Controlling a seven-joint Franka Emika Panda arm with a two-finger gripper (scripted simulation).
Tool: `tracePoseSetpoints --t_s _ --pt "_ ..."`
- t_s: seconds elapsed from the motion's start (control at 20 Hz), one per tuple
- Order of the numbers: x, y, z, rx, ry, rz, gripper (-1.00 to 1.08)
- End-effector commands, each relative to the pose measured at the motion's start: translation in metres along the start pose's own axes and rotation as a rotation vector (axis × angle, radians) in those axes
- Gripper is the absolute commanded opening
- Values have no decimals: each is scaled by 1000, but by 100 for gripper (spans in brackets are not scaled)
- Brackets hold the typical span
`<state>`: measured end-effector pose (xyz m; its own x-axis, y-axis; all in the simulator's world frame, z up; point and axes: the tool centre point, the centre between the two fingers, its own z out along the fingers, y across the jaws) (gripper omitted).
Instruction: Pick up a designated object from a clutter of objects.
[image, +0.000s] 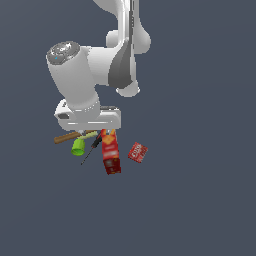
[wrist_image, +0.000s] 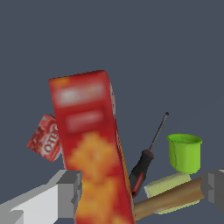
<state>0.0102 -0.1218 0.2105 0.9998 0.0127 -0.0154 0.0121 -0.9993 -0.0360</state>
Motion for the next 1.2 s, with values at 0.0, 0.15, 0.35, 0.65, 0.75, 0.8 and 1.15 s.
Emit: tracePoseSetpoints --t_s 0.0,0.15,0.35,0.65,0.75,0.8,1.15 --pt "-3 23 20 -2 5 -20 100" --pt "-8 50 44 -7 9 -42 100" --pt "-18 82 71 -15 13 -69 100" --pt "-32 114 100 -28 14 -97 100" --pt "-36 122 107 -32 14 -103 100" --pt "-38 125 109 -33 14 -106 100" --pt "-40 140 108 -46 27 -99 100"
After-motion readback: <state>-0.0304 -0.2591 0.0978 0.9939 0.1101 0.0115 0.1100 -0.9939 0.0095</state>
